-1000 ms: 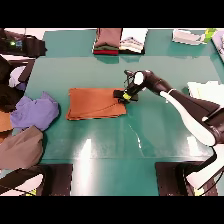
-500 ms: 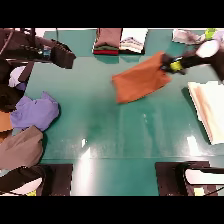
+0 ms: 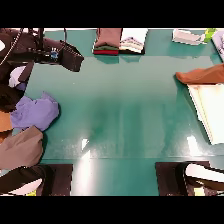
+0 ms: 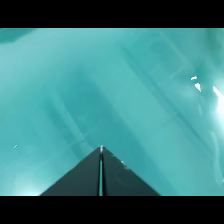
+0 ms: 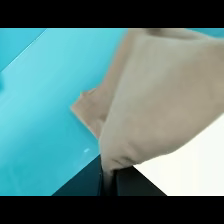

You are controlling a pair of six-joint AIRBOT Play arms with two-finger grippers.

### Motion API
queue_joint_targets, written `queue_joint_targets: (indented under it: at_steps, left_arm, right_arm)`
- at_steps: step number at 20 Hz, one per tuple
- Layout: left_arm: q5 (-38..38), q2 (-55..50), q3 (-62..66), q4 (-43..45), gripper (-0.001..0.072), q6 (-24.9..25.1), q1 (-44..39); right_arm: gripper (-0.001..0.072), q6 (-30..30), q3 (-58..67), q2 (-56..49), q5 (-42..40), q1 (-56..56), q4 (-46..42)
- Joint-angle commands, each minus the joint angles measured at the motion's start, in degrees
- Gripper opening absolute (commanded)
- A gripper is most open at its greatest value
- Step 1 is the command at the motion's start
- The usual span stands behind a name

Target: Fold the shirts.

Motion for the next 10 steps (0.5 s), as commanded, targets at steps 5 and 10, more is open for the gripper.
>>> queue_joint_targets:
  at_steps: [5, 10]
  left_arm:
    - [-0.7, 0.0, 0.0, 0.0, 0.0027, -1.4, -0.1]
    - [-1.5, 0.0, 0.0, 0.0, 0.0027, -1.4, -0.1]
  right_arm:
    - [0.0022, -0.9, 7.1, 0.2, -2.0, -3.8, 0.4]
    - [0.0022, -2.1, 18.7, 0.2, 5.3, -5.3, 0.1]
